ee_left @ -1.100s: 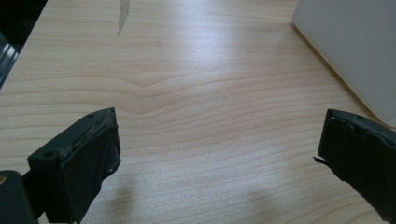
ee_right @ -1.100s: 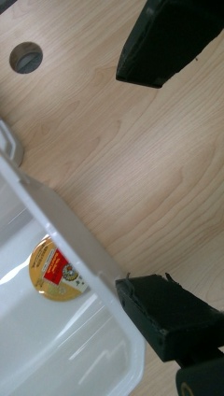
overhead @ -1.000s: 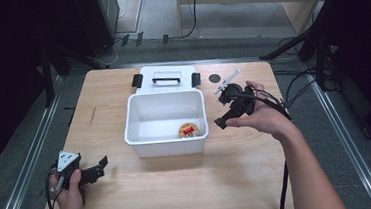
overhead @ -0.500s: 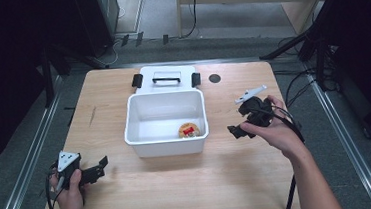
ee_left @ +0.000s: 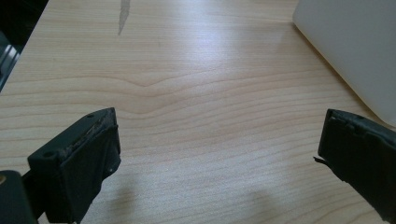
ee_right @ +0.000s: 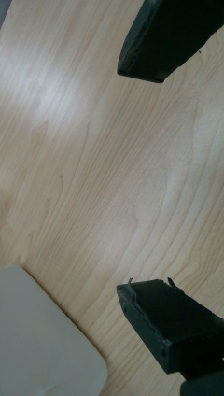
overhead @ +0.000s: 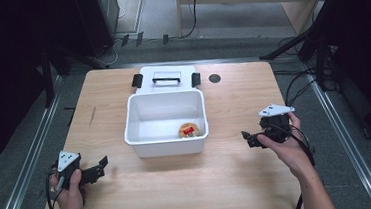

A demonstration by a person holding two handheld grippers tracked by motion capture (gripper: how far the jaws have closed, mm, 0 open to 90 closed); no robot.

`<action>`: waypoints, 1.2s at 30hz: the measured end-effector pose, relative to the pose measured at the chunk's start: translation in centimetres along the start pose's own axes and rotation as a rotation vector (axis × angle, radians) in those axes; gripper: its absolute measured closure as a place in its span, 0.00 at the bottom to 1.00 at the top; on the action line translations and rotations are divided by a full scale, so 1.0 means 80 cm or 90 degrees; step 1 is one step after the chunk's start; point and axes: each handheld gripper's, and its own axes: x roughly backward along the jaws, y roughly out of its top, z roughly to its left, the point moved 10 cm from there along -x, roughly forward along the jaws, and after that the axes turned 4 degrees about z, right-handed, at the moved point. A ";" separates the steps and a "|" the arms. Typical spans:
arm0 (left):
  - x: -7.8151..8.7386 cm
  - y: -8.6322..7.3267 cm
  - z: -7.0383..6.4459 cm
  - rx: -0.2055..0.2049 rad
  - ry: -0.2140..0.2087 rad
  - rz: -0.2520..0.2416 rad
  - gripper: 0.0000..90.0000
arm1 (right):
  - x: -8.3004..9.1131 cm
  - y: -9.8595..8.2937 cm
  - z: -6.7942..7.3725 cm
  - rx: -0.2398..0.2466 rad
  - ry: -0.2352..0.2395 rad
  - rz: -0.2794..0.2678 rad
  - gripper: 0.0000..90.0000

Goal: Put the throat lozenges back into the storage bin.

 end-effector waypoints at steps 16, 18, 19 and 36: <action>0.000 0.000 0.000 -0.001 0.000 -0.001 0.00 | -0.003 -0.087 -0.026 -0.087 -0.020 -0.060 0.00; 0.001 0.000 0.000 -0.001 0.000 -0.002 0.00 | -0.001 -0.096 -0.028 -0.097 -0.021 -0.065 0.00; 0.001 0.000 0.000 -0.001 0.000 -0.002 0.00 | 0.000 -0.101 -0.030 -0.100 -0.019 -0.067 0.00; 0.001 0.000 -0.001 -0.002 0.000 -0.003 0.00 | 0.024 -0.154 -0.046 -0.150 -0.052 -0.099 0.00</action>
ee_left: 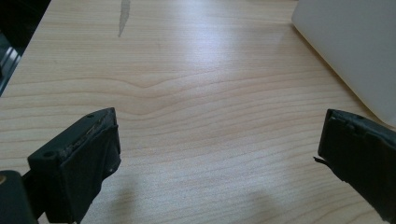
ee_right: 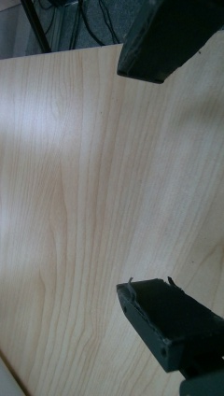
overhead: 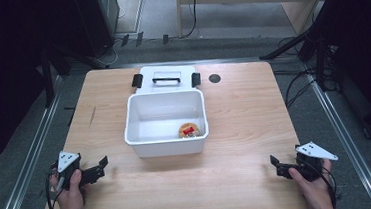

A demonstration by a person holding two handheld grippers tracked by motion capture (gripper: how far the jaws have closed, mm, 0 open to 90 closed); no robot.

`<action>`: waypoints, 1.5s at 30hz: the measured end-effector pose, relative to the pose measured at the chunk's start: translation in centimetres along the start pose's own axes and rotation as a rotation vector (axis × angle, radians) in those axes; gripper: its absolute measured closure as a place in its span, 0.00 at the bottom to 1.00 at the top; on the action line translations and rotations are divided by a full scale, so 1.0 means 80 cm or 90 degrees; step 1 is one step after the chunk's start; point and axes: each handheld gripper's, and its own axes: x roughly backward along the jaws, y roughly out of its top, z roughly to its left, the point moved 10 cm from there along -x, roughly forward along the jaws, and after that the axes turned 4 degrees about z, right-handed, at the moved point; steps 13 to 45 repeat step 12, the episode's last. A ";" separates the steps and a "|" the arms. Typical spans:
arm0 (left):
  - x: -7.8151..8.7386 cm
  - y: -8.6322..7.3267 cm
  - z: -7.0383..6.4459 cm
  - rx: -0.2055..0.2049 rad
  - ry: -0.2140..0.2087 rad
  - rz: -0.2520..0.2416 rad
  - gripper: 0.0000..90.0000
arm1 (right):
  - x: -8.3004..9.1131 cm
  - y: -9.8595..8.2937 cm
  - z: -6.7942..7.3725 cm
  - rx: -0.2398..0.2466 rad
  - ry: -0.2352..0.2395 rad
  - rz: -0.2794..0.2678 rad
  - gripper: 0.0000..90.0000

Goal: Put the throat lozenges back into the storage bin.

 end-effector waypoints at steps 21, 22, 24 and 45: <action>-0.001 0.000 0.001 0.005 0.000 0.005 0.00 | 0.006 -0.005 -0.001 -0.009 -0.042 -0.038 0.04; -0.001 0.000 0.001 0.005 0.000 0.005 0.00 | 0.006 -0.005 -0.001 -0.009 -0.042 -0.038 0.04; -0.001 0.000 0.001 0.005 0.000 0.005 0.00 | 0.006 -0.005 -0.001 -0.009 -0.042 -0.038 0.04; -0.001 0.000 0.001 0.005 0.000 0.005 0.00 | 0.006 -0.005 -0.001 -0.009 -0.042 -0.038 0.04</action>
